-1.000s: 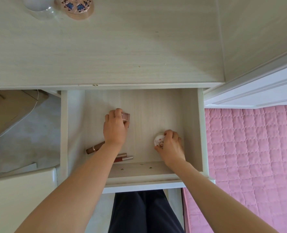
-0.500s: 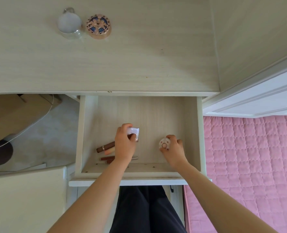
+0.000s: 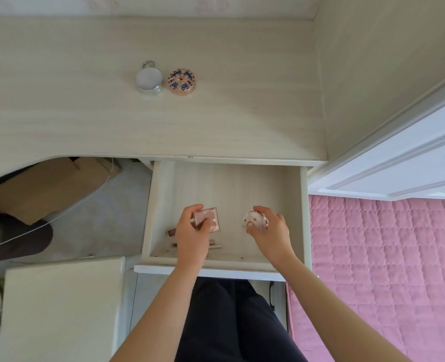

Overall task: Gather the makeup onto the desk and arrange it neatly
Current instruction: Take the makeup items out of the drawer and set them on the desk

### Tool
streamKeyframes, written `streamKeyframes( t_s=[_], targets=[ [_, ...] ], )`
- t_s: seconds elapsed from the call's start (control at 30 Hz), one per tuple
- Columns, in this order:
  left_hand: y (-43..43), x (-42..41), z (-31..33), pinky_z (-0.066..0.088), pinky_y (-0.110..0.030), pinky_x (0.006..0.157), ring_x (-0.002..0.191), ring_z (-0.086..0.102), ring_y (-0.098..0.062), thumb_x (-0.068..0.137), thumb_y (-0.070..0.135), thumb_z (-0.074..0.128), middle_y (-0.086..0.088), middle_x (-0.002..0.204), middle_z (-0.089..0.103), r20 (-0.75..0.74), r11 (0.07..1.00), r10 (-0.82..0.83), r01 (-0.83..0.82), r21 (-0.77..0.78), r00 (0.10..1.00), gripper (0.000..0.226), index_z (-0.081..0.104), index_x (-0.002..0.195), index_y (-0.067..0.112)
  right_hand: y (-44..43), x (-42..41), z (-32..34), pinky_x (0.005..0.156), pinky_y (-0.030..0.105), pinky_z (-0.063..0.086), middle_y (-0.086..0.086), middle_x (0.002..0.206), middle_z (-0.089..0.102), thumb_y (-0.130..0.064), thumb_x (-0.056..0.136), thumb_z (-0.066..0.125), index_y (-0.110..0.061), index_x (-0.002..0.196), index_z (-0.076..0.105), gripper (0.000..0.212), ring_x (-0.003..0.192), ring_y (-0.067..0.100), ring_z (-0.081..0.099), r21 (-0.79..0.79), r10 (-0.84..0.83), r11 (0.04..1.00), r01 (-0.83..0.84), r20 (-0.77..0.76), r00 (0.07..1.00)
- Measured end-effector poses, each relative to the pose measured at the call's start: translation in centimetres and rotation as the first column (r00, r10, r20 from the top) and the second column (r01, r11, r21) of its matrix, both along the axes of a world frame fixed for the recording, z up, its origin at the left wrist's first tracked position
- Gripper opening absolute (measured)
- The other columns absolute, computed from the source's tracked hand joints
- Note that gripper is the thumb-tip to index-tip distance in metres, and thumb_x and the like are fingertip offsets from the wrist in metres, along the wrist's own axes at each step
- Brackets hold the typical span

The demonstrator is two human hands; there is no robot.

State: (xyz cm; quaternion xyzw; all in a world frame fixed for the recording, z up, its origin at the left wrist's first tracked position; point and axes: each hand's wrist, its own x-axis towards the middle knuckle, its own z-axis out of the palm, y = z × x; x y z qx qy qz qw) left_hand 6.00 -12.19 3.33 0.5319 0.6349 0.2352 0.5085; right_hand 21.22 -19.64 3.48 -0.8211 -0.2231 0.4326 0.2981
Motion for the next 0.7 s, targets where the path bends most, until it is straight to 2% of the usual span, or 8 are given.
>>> streamKeyframes(
  t_s=[0.07,0.17,0.23,0.37,0.57,0.7],
  targets=[
    [0.0,0.0,1.0,0.048,-0.006,0.065,0.09,0.06,-0.004,0.087,0.002,0.063,0.004,0.108,0.06,0.027,0.999,0.034,-0.034,-0.013,0.999,0.033,0.058,0.116,0.016,0.5,0.0,0.7,0.081,0.027,0.049,0.002,0.115,0.044,-0.02,0.085,0.066,-0.032,0.125,0.053,0.044,0.089,0.015,0.054,0.022,0.006,1.0,-0.006,0.002,1.0],
    [0.5,-0.4,2.1,0.05,-0.009,0.064,0.094,0.062,-0.01,0.086,0.005,0.064,0.003,0.11,0.061,0.046,0.996,0.091,-0.09,-0.018,0.995,0.036,0.056,0.117,0.021,1.7,-0.2,1.7,0.069,0.016,0.045,0.002,0.114,0.045,-0.019,0.086,0.066,-0.033,0.125,0.052,0.044,0.09,0.014,0.054,0.061,0.016,0.998,-0.016,-0.007,1.0],
    [1.3,-0.7,2.6,0.05,-0.009,0.062,0.092,0.064,-0.012,0.085,0.005,0.065,0.002,0.109,0.061,0.054,0.992,0.123,-0.123,-0.012,0.991,0.037,0.056,0.117,0.023,2.9,-0.1,2.3,0.065,0.014,0.044,0.003,0.113,0.048,-0.02,0.086,0.065,-0.033,0.125,0.052,0.043,0.089,0.012,0.055,0.086,0.027,0.996,-0.026,-0.007,1.0],
    [3.9,-1.1,3.3,0.05,-0.012,0.059,0.092,0.064,-0.015,0.086,0.004,0.063,0.003,0.11,0.061,0.075,0.989,0.148,-0.148,0.001,0.986,0.034,0.057,0.113,0.023,6.1,-0.2,3.5,0.079,0.031,0.056,0.002,0.114,0.052,-0.021,0.085,0.065,-0.034,0.122,0.053,0.041,0.093,0.017,0.059,0.133,0.028,0.991,-0.023,-0.038,0.999],
    [10.3,-1.4,3.5,0.05,-0.025,0.069,0.086,0.063,-0.021,0.083,0.001,0.063,0.008,0.094,0.061,0.059,0.987,0.147,-0.151,0.057,0.987,0.033,0.058,0.102,0.027,12.0,-0.5,4.9,0.085,0.034,0.055,0.001,0.116,0.054,-0.019,0.084,0.063,-0.034,0.122,0.054,0.042,0.099,0.017,0.059,0.186,0.03,0.982,-0.02,-0.054,0.998],
    [14.8,-1.7,3.6,0.047,-0.023,0.065,0.078,0.058,-0.018,0.082,-0.001,0.062,0.008,0.088,0.061,0.048,0.987,0.133,-0.136,0.083,0.99,0.033,0.058,0.102,0.025,16.2,-0.9,5.4,0.088,0.04,0.054,0.003,0.117,0.051,-0.02,0.084,0.063,-0.032,0.123,0.054,0.043,0.099,0.019,0.058,0.195,0.02,0.981,-0.01,-0.052,0.998]
  ],
)
